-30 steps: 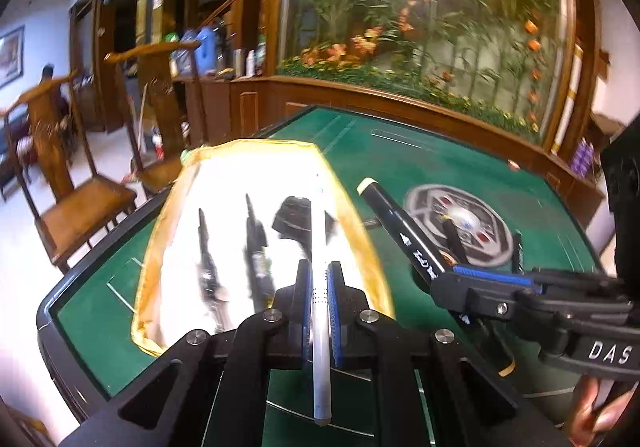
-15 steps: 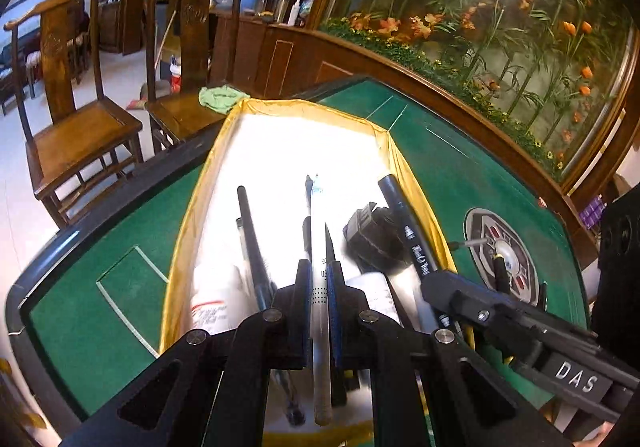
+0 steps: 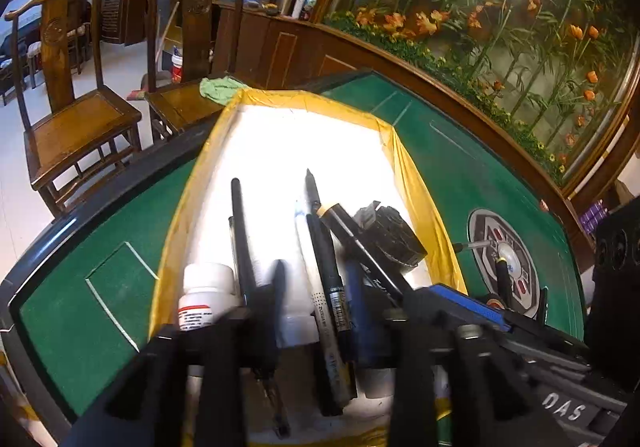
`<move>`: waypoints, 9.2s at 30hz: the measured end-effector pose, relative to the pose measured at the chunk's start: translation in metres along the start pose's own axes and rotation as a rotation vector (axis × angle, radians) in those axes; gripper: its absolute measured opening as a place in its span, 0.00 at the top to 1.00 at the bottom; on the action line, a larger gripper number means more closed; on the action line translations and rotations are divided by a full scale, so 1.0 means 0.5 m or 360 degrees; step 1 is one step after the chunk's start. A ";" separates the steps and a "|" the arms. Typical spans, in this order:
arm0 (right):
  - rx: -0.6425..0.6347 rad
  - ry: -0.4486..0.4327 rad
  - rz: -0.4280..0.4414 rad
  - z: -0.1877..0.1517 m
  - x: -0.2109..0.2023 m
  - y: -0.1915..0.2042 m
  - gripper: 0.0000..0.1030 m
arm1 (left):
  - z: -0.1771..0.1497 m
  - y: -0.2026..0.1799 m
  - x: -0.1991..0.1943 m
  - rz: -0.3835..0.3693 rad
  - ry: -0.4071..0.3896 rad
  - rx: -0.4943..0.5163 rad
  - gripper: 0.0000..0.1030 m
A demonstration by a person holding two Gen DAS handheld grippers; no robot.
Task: Organize rigid objects
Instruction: 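Lower the stick and marker into the tray and open both tools, then move both tools back to the tape roll and markers, then grasp the black tape roll with the left tool while the right tool grasps a black marker, then carry the tape roll and marker over the tray, then lower the tape roll and marker into the tray and open both tools, then move both tools back to the silver pen and last black marker, then grasp the silver pen with the left tool while the right tool grasps the black marker, then carry the silver pen and black marker over the tray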
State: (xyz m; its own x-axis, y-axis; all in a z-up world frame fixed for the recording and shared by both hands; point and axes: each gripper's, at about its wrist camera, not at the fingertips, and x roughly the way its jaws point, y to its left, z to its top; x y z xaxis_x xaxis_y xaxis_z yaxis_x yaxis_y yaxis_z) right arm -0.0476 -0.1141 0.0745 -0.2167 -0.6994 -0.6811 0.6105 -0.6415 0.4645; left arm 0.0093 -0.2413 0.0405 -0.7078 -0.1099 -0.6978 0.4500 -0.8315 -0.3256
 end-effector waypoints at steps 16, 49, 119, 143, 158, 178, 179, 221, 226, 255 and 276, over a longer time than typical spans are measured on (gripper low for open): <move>0.0261 -0.0428 -0.0172 -0.147 -0.366 -0.241 0.55 | -0.055 -0.201 -0.057 -0.0289 0.0102 0.0384 0.23; 0.0653 -0.0409 -0.0266 -0.169 -0.379 -0.393 0.52 | -0.180 -0.392 0.087 -0.0063 0.0229 0.0955 0.36; -0.0048 -0.0074 0.0134 -0.023 -0.074 0.037 0.86 | -0.041 0.011 -0.069 0.0156 -0.0150 0.0244 0.36; 0.0034 -0.0017 0.0040 0.015 0.007 0.029 0.75 | -0.044 0.017 -0.061 0.0119 -0.0133 0.0307 0.32; 0.0172 0.0009 -0.0356 0.120 0.009 -0.190 0.75 | -0.066 -0.050 -0.103 0.0036 -0.0160 0.0411 0.33; -0.0247 0.0290 -0.0494 -0.062 -0.113 -0.218 0.74 | -0.092 -0.124 -0.124 -0.0056 -0.0120 0.0548 0.33; -0.0217 0.0266 -0.0470 -0.074 -0.134 -0.220 0.74 | -0.095 -0.132 -0.125 -0.0070 -0.0111 0.0560 0.33; 0.0105 -0.0148 -0.0515 -0.117 -0.283 -0.323 0.55 | -0.208 -0.346 0.042 -0.0212 0.0410 0.0665 0.91; 0.0084 -0.0051 -0.0590 -0.083 -0.213 -0.342 0.57 | -0.210 -0.346 0.043 -0.0219 0.0385 0.0677 0.90; 0.0043 -0.0287 -0.0350 -0.122 -0.313 -0.258 0.86 | -0.248 -0.382 -0.035 0.0056 -0.0014 0.0940 0.91; 0.0004 -0.0294 -0.0207 -0.142 -0.302 -0.182 0.86 | -0.204 -0.333 -0.100 0.0148 -0.0239 0.0861 0.91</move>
State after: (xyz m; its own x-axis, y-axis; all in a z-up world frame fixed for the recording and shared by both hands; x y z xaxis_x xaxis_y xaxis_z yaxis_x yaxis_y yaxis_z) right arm -0.0166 0.0724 0.0946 -0.4293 -0.6565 -0.6202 0.5666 -0.7306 0.3810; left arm 0.0253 -0.0418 0.0642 -0.7659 -0.2391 -0.5968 0.1991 -0.9709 0.1335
